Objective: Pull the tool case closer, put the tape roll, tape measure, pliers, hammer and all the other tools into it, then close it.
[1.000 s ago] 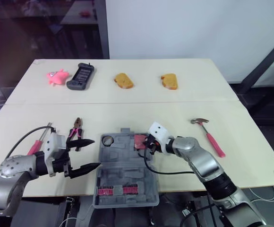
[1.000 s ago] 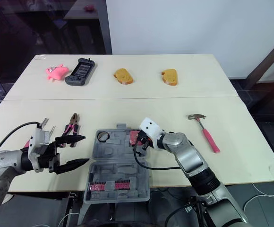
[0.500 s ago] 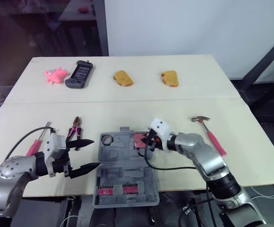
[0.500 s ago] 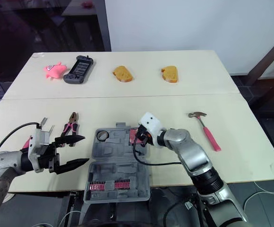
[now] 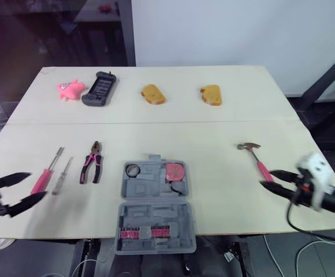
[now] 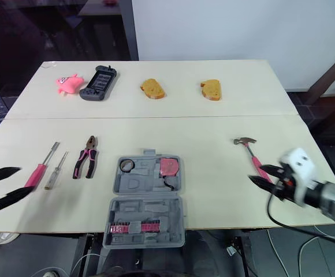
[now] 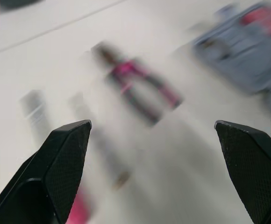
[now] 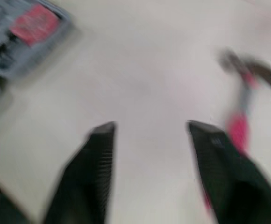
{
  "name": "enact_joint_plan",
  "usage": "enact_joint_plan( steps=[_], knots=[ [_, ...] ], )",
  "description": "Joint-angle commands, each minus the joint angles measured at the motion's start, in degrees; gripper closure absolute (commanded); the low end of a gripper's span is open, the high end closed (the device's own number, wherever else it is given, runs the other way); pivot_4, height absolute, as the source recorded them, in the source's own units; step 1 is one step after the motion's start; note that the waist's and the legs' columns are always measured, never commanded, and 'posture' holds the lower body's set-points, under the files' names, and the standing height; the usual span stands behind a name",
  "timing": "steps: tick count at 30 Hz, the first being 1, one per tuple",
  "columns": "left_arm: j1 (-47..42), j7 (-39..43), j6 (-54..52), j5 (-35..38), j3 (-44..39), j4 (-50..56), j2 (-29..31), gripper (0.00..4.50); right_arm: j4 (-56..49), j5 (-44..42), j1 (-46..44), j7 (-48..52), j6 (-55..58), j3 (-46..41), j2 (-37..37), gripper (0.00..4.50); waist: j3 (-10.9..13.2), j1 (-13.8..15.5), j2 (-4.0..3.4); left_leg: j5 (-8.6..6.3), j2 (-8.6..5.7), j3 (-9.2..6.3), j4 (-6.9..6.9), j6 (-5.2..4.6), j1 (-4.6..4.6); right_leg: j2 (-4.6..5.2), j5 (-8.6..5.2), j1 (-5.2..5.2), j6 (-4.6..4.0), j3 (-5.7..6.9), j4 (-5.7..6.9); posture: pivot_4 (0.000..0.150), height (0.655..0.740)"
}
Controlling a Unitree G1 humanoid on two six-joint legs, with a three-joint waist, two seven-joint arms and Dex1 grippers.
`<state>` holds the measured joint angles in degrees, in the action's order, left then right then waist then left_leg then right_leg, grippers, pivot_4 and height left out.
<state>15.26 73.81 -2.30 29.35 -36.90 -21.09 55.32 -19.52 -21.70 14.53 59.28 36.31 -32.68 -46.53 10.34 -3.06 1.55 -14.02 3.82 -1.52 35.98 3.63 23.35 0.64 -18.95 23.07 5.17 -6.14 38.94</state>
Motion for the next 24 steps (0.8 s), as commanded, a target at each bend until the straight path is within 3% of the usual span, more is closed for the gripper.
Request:
enact_joint_plan(
  steps=[1, 9, 19, 24],
  knots=[
    [-0.2, 1.6, 5.7, -2.5, -2.6, -10.4, 2.7, 0.00, 1.8, 0.3, 3.7, 1.9, -6.8, -4.8, -0.8, 0.07, 0.0, -0.3, 0.02, 0.00, 0.01, 0.01, 0.07, 0.00, -0.02, 0.00, 0.02, -0.03, -0.05, -0.01, 0.00, 0.150, 0.7400],
    [-4.2, 2.9, 15.3, -5.1, -3.0, -30.6, 8.1, 0.00, 14.2, 3.1, 8.4, 3.5, -19.2, -7.5, -2.1, 0.03, 0.0, -0.8, 0.23, 0.04, 0.00, 0.11, 0.11, 0.09, -0.09, 0.10, 0.05, -0.07, -0.10, -0.04, 0.00, 0.150, 0.7400],
    [-8.3, 5.5, 18.9, -5.5, -1.0, -35.3, 8.0, 0.00, 13.3, 2.1, 8.2, 1.9, -19.5, -5.7, -1.8, 0.03, 0.0, -0.9, 0.18, 0.05, 0.02, 0.12, -0.02, 0.09, -0.12, 0.06, 0.06, -0.08, -0.08, -0.04, 0.02, 0.150, 0.7400],
    [-10.1, 7.0, 19.2, -4.8, 1.2, -31.8, 5.2, 0.00, 6.8, -0.2, 7.3, -2.3, -14.3, -4.3, 0.0, 0.03, 0.0, -0.8, 0.14, 0.05, 0.02, 0.12, 0.05, 0.10, -0.14, 0.05, 0.07, -0.13, -0.08, -0.05, 0.05, 0.150, 0.7400]
  ],
)
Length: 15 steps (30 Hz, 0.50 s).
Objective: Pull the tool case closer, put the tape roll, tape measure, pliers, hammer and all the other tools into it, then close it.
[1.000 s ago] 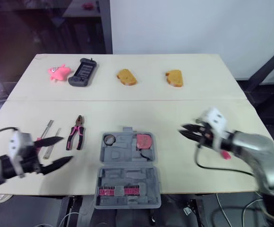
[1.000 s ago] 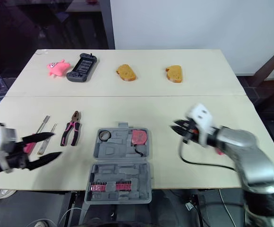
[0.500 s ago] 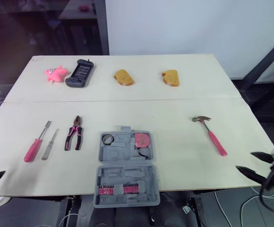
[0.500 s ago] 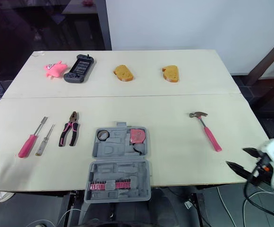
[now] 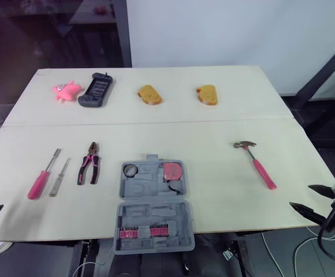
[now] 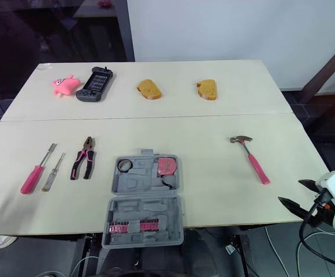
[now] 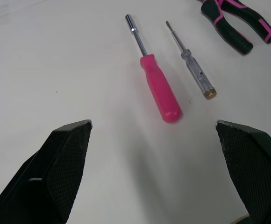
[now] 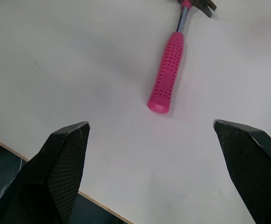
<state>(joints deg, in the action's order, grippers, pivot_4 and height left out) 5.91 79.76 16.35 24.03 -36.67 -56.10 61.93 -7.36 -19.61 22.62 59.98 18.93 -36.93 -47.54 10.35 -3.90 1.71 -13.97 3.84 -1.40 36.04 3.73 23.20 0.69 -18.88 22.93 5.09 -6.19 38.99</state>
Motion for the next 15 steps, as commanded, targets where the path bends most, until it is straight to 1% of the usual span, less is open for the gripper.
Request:
enact_joint_plan(
  steps=[1, 3, 4, 6, 8, 10, 13, 15],
  knots=[
    [-0.7, 1.5, -0.1, 1.1, 1.7, 6.2, -2.8, 0.00, -7.3, -2.6, -1.5, -5.2, 4.9, 0.7, 2.0, 0.03, 0.0, 0.0, -0.03, 0.00, 0.00, 0.00, 0.02, 0.00, -0.05, 0.00, 0.00, -0.07, 0.00, -0.01, 0.00, 0.150, 0.7400],
    [0.1, 1.8, -1.6, 2.2, 2.8, 12.6, -5.5, 0.00, -9.2, -1.7, -3.4, -10.2, 8.8, 2.1, 3.2, 0.03, 0.0, 0.1, -0.06, 0.00, 0.00, 0.00, 0.01, 0.00, -0.13, 0.02, 0.00, -0.18, 0.00, -0.02, 0.00, 0.150, 0.7400],
    [1.2, 1.4, -3.3, 3.0, 3.7, 17.9, -7.3, 0.00, -10.3, -1.3, -4.7, -12.9, 11.0, 3.1, 3.8, 0.03, 0.0, 0.1, -0.04, 0.01, 0.00, 0.00, 0.03, 0.02, -0.13, 0.02, 0.00, -0.19, 0.00, -0.02, 0.00, 0.150, 0.7400],
    [3.9, 0.4, -6.9, 4.5, 6.0, 29.6, -10.8, 0.00, -13.0, -1.8, -7.8, -18.1, 17.0, 5.2, 5.3, 0.03, 0.0, 0.1, -0.02, 0.01, 0.00, -0.01, 0.04, 0.02, -0.09, 0.03, 0.00, -0.19, 0.01, -0.02, 0.00, 0.150, 0.7400],
    [7.0, -1.4, -11.3, 6.4, 9.4, 43.2, -14.2, 0.00, -15.6, -3.0, -13.2, -24.8, 24.1, 7.5, 8.1, 0.03, -0.1, 0.1, -0.02, 0.02, 0.01, -0.02, 0.04, 0.03, -0.07, 0.04, 0.04, -0.19, 0.07, -0.03, 0.00, 0.150, 0.7400],
    [8.7, -3.9, -15.4, 7.8, 12.4, 53.6, -16.6, 0.00, -16.3, -3.1, -18.7, -29.9, 29.3, 9.9, 10.5, 0.03, 0.0, 0.0, -0.06, 0.02, 0.02, -0.02, 0.06, 0.04, -0.09, 0.03, 0.10, -0.19, 0.16, -0.07, 0.02, 0.150, 0.7400],
    [9.7, -7.4, -19.7, 8.2, 17.3, 64.8, -18.9, 0.00, -13.3, -0.5, -26.7, -36.7, 34.8, 13.5, 12.8, 0.03, 0.0, 0.0, -0.10, 0.03, 0.01, -0.05, 0.08, 0.04, -0.10, -0.01, 0.11, -0.19, 0.17, -0.09, 0.06, 0.150, 0.7400],
    [9.2, -9.2, -21.7, 8.2, 19.4, 68.8, -19.6, 0.00, -9.9, 1.0, -30.9, -39.6, 37.1, 15.4, 13.3, 0.03, 0.0, 0.0, -0.16, 0.03, -0.01, -0.06, 0.08, 0.04, -0.09, -0.03, 0.11, -0.18, 0.18, -0.10, 0.06, 0.150, 0.7400]
  ],
)
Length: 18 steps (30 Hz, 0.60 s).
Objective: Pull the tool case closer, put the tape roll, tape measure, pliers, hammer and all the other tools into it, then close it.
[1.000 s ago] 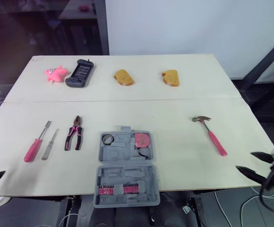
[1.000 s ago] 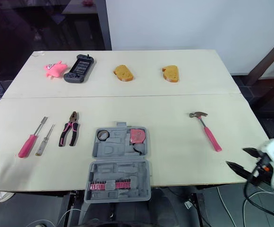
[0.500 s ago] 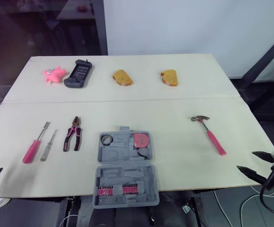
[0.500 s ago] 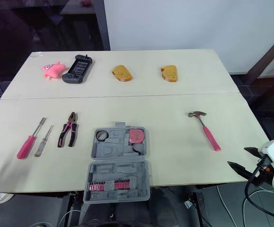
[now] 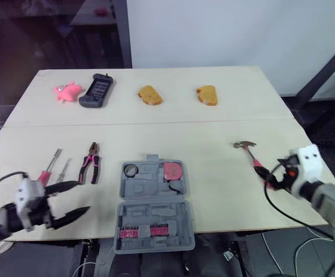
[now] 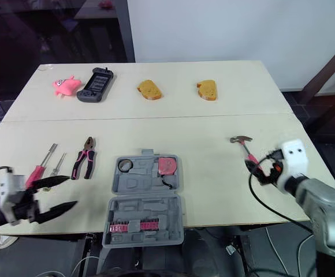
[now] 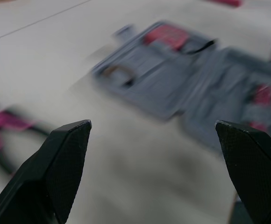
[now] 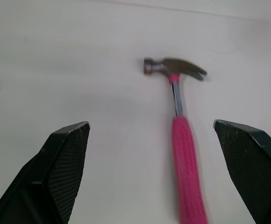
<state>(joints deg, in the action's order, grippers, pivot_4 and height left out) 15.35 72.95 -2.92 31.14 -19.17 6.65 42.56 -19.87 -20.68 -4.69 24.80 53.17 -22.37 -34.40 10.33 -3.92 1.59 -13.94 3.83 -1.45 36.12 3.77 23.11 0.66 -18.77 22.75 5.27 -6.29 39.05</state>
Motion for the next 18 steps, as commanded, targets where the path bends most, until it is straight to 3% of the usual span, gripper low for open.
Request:
enact_joint_plan(
  steps=[1, 12, 18],
  knots=[
    [-0.7, -3.3, -3.2, 1.0, 2.7, 7.6, -0.5, 0.00, 4.1, 2.3, -5.1, -5.3, 3.6, 1.5, 0.3, 0.03, 0.0, 0.1, -0.03, 0.00, -0.01, 0.00, 0.00, 0.00, 0.01, 0.00, 0.00, 0.01, 0.00, -0.01, 0.00, 0.150, 0.7400],
    [-0.8, -8.1, -6.6, 2.1, 3.5, 13.7, -1.7, 0.00, 5.3, 2.0, -8.2, -5.3, 2.8, 5.0, 0.0, 0.03, 0.1, -0.1, -0.15, 0.00, -0.02, -0.10, -0.01, -0.02, 0.09, -0.05, 0.02, 0.05, 0.07, 0.08, 0.00, 0.150, 0.7400],
    [-0.6, -13.2, -6.4, 1.9, 1.0, 11.1, -4.1, 0.00, 1.1, -1.5, -6.9, 2.8, -5.8, 7.4, 0.3, 0.03, 0.1, 0.0, -0.21, 0.00, -0.02, -0.11, 0.05, -0.03, 0.08, -0.05, 0.02, 0.02, 0.07, 0.08, 0.00, 0.150, 0.7400]
  ],
)
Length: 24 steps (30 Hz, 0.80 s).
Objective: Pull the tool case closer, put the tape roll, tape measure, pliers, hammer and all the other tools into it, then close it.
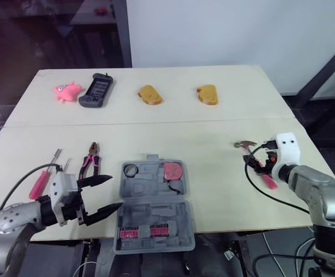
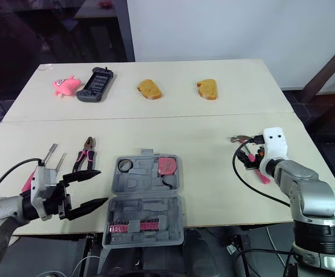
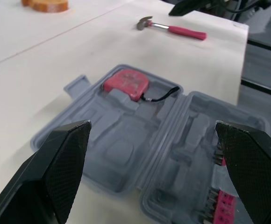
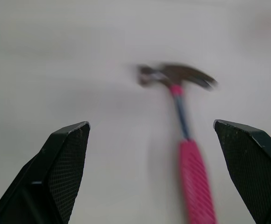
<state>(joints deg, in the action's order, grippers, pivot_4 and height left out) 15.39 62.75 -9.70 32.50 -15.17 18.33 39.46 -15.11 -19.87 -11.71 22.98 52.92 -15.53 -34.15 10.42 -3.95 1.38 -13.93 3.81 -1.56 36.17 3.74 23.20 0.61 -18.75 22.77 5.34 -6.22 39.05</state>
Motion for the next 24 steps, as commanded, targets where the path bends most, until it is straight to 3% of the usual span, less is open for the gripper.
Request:
enact_joint_plan(
  steps=[1, 6, 10, 18, 24],
  knots=[
    [-0.9, -4.3, 0.3, 0.6, -3.4, -1.1, -1.8, 0.00, -4.5, -4.0, 0.2, 7.1, -7.3, 0.7, 0.5, 0.03, 0.0, 0.0, 0.00, 0.00, 0.00, -0.01, 0.01, 0.00, 0.00, 0.00, 0.00, -0.01, 0.00, 0.01, 0.00, 0.150, 0.7400],
    [-4.4, -17.3, 0.2, -2.6, -5.9, -4.0, -7.6, 0.00, -6.7, -8.0, 2.3, 22.7, -17.2, 5.5, -1.7, 0.03, 0.0, 0.2, 0.02, 0.00, -0.01, -0.06, 0.04, 0.00, 0.01, 0.00, 0.02, -0.07, 0.08, 0.05, 0.00, 0.150, 0.7400],
    [-4.9, -21.8, -6.1, -0.6, -9.0, -6.2, -6.6, 0.00, -8.2, -12.0, 1.4, 31.1, -20.0, 5.9, -4.5, 0.03, 0.0, 0.1, 0.00, 0.00, -0.04, -0.12, 0.06, 0.00, 0.00, -0.01, 0.10, -0.09, 0.22, 0.07, 0.00, 0.150, 0.7400],
    [-10.9, -38.1, -26.5, -2.6, -8.9, -5.4, -4.1, 0.00, -7.8, -10.4, 0.9, 37.1, -26.3, 9.9, -7.4, 0.03, 0.1, 0.5, 0.04, 0.01, -0.05, -0.17, 0.10, 0.01, -0.01, 0.00, 0.11, -0.15, 0.23, 0.11, 0.00, 0.150, 0.7400],
    [-15.6, -43.3, -40.4, -2.9, -4.4, 0.6, -1.4, 0.00, -10.0, -13.2, -2.3, 41.2, -28.0, 11.8, -8.1, 0.03, 0.1, 0.6, 0.03, 0.01, -0.05, -0.19, 0.10, 0.03, -0.01, 0.00, 0.12, -0.15, 0.25, 0.11, 0.00, 0.150, 0.7400]
  ],
)
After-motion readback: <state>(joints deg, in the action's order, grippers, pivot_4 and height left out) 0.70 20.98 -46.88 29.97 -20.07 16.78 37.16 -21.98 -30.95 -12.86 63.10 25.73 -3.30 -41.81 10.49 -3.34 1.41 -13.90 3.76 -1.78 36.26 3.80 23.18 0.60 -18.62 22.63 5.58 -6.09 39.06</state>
